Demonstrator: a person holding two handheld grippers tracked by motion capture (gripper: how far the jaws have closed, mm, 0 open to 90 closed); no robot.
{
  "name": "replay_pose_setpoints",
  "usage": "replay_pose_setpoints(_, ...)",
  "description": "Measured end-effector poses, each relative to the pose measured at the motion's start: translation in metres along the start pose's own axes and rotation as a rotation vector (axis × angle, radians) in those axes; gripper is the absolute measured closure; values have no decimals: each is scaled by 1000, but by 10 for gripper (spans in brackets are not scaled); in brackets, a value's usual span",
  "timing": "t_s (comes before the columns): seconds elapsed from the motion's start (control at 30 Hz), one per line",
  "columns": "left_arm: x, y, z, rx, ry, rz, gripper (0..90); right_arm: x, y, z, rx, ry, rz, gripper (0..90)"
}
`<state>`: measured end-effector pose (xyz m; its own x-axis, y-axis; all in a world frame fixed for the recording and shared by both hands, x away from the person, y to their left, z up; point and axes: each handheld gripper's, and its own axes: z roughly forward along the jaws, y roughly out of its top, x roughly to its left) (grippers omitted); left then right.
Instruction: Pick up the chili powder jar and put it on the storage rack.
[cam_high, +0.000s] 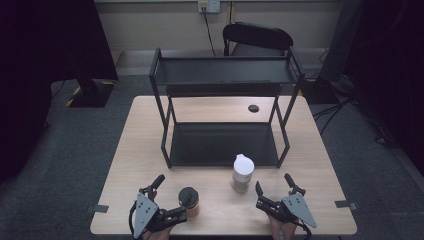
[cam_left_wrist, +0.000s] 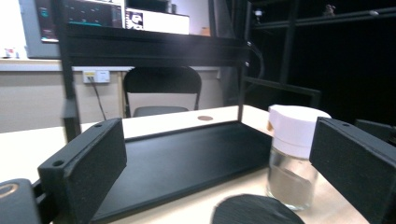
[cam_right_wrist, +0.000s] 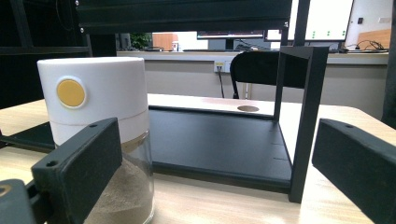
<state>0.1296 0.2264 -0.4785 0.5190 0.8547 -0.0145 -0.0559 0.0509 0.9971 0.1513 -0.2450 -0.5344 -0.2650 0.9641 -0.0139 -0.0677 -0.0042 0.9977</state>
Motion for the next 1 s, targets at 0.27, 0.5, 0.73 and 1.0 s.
replay_pose_setpoints(0.27, -1, -13, 2, 34, -69, -12, 90, 0, 0, 0, 0, 0, 0, 9)
replay_pose_setpoints(0.5, 0, -21, 6, 81, -85, -24, 145, 0, 0, 0, 0, 0, 0, 10)
replay_pose_setpoints(0.73, -3, -25, 7, 131, -71, -28, 213, 0, 0, 0, 0, -1, 0, 11)
replay_pose_setpoints(1.0, 0, -35, 8, 130, -70, -46, 310, 0, 0, 0, 0, -2, 0, 12)
